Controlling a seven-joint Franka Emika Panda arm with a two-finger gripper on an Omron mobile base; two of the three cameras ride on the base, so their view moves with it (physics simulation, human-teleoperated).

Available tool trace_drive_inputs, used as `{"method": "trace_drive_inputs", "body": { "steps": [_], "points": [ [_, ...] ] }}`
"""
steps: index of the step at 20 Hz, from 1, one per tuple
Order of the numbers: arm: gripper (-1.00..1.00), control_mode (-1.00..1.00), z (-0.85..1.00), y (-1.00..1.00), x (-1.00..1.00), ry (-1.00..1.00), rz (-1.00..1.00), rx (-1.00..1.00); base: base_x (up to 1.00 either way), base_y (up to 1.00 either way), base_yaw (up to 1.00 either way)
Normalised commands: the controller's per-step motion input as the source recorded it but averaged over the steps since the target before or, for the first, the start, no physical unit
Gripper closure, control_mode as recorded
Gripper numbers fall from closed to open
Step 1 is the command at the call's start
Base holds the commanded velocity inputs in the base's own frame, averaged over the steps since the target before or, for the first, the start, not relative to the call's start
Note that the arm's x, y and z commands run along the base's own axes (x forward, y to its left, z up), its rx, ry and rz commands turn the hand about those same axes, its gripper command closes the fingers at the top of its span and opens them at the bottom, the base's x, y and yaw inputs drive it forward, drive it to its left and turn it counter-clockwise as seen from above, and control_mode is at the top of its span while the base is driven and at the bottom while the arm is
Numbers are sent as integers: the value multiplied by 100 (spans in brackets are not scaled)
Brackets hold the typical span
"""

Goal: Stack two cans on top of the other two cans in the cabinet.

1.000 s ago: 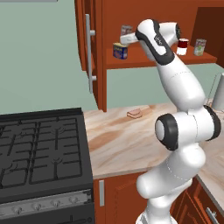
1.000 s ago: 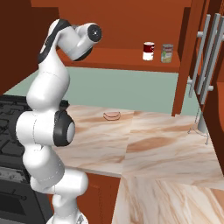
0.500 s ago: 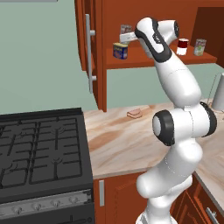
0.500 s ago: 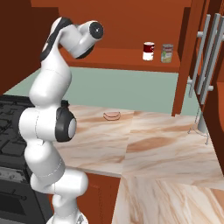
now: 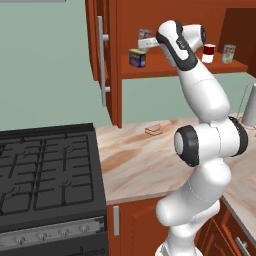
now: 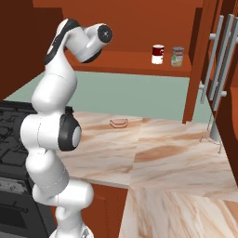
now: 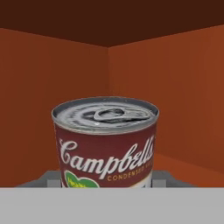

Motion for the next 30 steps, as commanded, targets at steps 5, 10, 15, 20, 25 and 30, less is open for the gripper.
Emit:
{"method": "trace_drive_inputs", "body": {
  "steps": [5, 10, 15, 20, 25, 30],
  "points": [
    [100, -100, -5, 1, 9, 0, 0, 0, 0, 0, 0],
    [100, -100, -5, 5, 9, 0, 0, 0, 0, 0, 0],
    [100, -100, -8, 10, 10, 0, 0, 0, 0, 0, 0],
    [100, -100, -4, 2, 16, 0, 0, 0, 0, 0, 0],
    [100, -100, -1, 0, 16, 0, 0, 0, 0, 0, 0],
    [100, -100, -9, 4, 4, 0, 0, 0, 0, 0, 0]
  ]
}}
